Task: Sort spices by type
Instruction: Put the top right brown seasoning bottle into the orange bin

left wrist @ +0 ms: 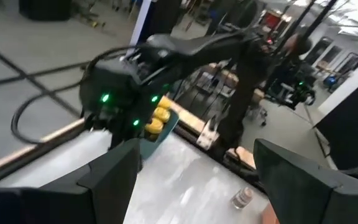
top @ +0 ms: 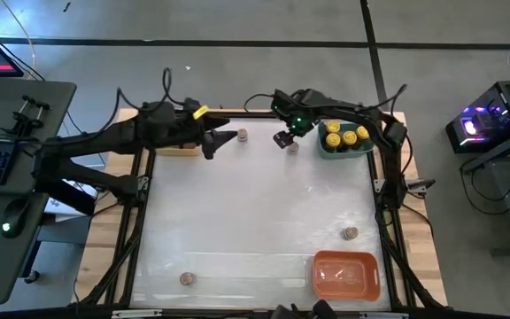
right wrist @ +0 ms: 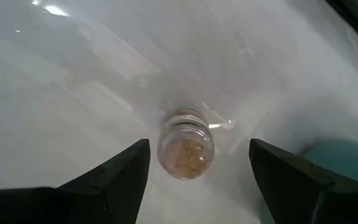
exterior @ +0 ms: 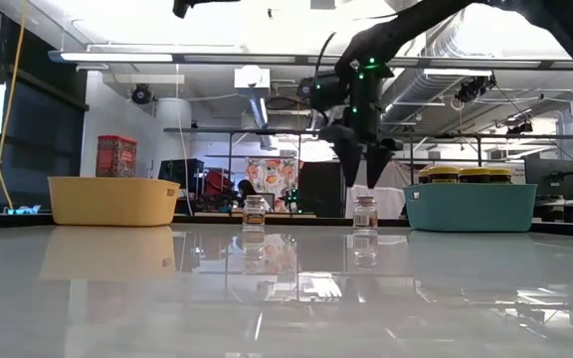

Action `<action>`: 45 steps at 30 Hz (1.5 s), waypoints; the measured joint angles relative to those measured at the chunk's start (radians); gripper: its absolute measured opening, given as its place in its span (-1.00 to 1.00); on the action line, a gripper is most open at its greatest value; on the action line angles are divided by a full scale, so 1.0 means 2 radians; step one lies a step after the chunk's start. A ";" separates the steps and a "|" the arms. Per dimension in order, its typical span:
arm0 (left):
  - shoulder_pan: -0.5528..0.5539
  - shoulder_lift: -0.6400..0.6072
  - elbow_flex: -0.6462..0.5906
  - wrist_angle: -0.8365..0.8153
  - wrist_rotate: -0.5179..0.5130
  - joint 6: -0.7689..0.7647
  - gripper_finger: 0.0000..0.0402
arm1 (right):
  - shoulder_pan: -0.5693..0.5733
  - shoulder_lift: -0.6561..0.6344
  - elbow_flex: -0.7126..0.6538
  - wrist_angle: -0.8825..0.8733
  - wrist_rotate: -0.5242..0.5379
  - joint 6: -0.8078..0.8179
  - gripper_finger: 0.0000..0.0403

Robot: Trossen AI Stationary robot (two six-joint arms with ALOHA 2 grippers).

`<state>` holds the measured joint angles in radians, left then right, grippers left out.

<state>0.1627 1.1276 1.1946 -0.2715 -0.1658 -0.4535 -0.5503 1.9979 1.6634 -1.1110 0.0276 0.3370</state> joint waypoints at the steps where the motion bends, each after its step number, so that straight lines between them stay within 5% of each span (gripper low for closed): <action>1: -0.001 -0.002 0.000 0.003 0.000 0.004 0.50 | 0.000 0.002 -0.001 -0.002 0.000 0.003 0.34; 18: -0.003 -0.002 0.000 0.004 0.005 -0.002 0.50 | 0.000 0.016 -0.022 0.014 -0.009 0.005 0.34; 35: -0.003 -0.002 0.000 0.004 0.000 -0.007 0.50 | -0.001 0.034 -0.022 0.023 -0.028 -0.003 0.01; 45: -0.003 -0.002 0.000 0.004 -0.001 0.002 0.50 | -0.001 0.034 -0.022 0.023 -0.031 -0.003 -0.01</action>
<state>0.1566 1.1229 1.1946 -0.2634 -0.1673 -0.4500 -0.5518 2.0663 1.6192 -1.0645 -0.0349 0.3317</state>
